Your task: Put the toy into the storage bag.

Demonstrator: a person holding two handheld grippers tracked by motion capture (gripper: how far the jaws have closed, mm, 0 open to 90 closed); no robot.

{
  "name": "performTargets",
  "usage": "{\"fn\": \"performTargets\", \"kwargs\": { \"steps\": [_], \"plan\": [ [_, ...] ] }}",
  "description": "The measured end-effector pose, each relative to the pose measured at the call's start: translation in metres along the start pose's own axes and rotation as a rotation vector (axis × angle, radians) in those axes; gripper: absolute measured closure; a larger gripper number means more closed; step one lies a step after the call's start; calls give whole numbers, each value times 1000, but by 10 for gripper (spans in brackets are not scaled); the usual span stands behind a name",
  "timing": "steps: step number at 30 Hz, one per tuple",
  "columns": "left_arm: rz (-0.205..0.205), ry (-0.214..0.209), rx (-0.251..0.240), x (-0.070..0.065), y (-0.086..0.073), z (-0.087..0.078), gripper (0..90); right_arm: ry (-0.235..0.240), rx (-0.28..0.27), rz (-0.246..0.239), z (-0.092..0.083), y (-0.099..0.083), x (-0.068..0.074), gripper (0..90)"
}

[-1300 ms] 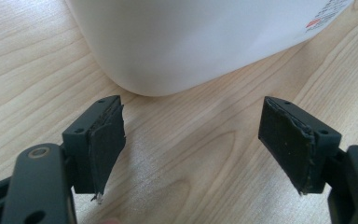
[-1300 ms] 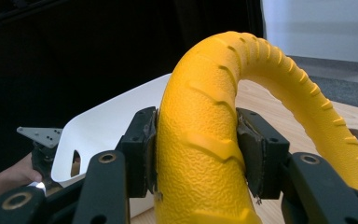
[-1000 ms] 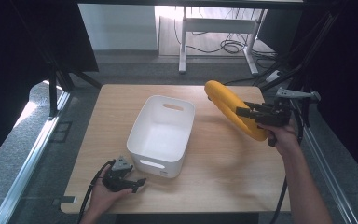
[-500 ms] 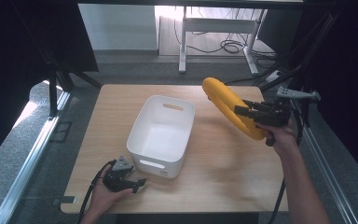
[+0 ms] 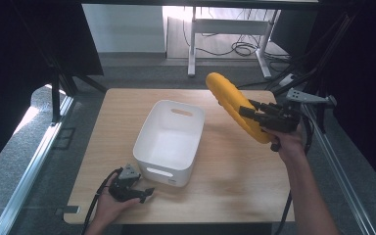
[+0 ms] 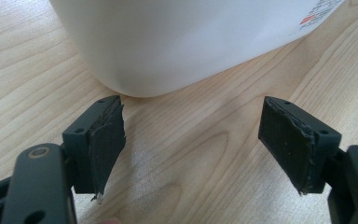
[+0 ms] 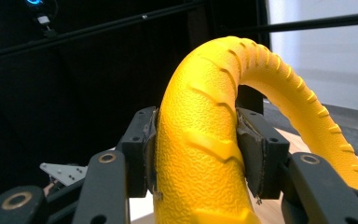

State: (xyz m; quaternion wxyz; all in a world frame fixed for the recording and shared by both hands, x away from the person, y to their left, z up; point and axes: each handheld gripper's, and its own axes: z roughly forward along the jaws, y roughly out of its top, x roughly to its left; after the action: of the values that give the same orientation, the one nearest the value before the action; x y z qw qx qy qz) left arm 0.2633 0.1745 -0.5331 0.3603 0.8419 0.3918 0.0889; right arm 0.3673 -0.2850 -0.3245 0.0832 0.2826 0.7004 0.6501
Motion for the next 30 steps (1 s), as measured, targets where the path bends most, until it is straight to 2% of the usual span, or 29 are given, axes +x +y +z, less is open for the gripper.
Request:
{"fn": "performTargets", "kwargs": {
  "steps": [11,18,23,30],
  "plan": [
    [2,-4,0,-1,0,0,228,34,-51,-45,5,17,25,513],
    [4,-5,0,-2,1,1,228,53,-89,-85,7,29,53,512],
    [7,-6,2,-2,1,0,228,46,-103,-118,13,36,71,512],
    [8,-6,-1,-1,1,0,228,85,-112,-147,23,44,95,511]
  ]
}}
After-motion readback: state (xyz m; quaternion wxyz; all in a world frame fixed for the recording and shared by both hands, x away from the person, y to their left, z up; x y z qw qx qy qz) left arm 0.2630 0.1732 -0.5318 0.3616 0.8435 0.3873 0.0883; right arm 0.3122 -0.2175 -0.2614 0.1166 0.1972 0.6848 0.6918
